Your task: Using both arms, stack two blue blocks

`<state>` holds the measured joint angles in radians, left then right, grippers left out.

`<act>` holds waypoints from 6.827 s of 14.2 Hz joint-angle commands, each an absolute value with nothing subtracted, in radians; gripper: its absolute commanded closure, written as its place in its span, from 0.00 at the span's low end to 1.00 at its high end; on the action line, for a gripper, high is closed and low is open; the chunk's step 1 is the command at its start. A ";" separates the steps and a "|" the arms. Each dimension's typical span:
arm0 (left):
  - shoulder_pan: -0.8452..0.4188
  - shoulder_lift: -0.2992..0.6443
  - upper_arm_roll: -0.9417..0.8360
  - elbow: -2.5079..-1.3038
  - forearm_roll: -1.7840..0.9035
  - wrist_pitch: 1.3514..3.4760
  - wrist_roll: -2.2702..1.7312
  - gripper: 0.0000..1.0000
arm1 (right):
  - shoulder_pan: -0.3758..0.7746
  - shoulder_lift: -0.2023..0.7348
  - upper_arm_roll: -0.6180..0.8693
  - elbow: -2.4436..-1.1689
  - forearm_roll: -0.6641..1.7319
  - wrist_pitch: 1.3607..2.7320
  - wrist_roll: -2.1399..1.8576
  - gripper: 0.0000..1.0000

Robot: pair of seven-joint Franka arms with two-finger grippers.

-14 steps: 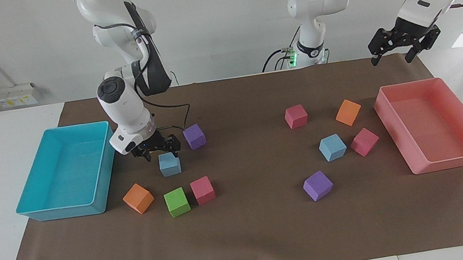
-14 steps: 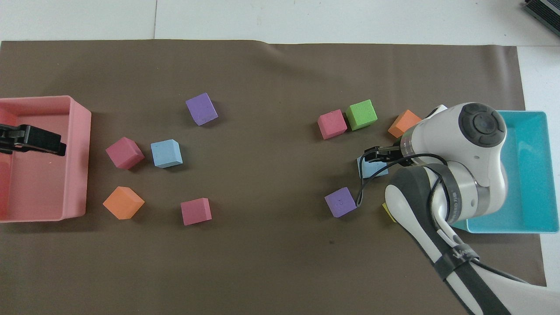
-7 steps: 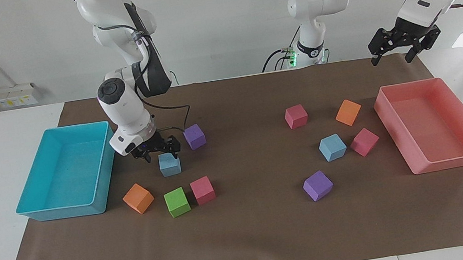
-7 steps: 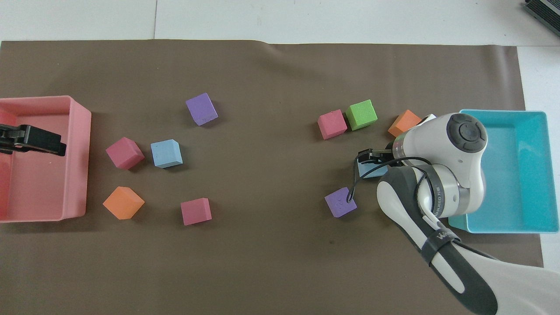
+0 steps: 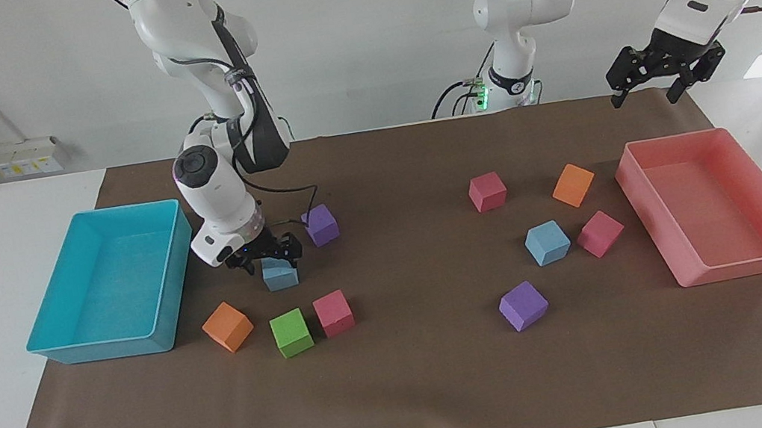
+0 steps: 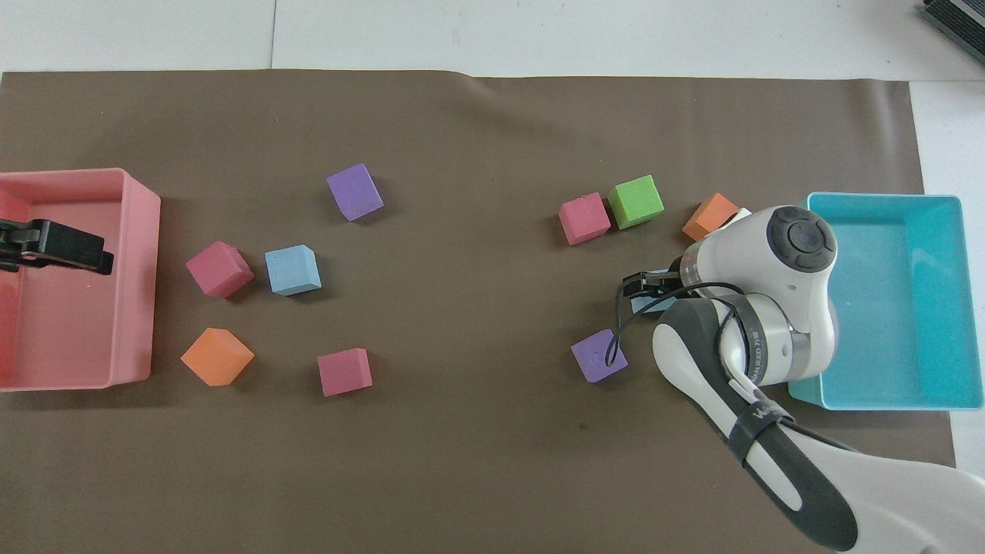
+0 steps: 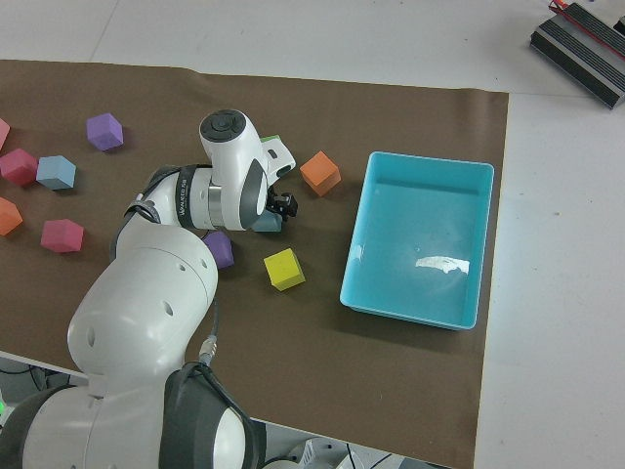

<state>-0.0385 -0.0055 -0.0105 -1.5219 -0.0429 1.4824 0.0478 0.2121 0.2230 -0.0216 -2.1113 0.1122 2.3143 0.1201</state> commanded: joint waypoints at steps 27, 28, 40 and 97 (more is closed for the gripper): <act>-0.025 -0.028 -0.020 -1.548 -0.035 1.517 0.063 0.00 | 0.222 0.159 -0.015 -1.893 0.054 1.999 0.085 1.00; -0.026 -0.028 -0.020 -1.548 -0.035 1.519 0.063 0.00 | 0.244 0.170 -0.015 -1.863 0.055 1.994 0.125 1.00; -0.026 -0.029 -0.021 -1.555 -0.035 1.531 0.064 0.00 | 0.483 0.472 -0.014 -1.524 0.048 1.987 0.458 1.00; -0.216 0.233 -0.021 -1.967 0.020 2.264 -0.311 0.00 | 0.341 0.410 -0.014 -1.638 0.714 2.201 -0.024 0.31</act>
<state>-0.2026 0.2693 -0.0344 -1.9139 -0.0019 2.2272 -0.2857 0.3734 0.4275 -0.0252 -1.5978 0.6368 2.1873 0.0902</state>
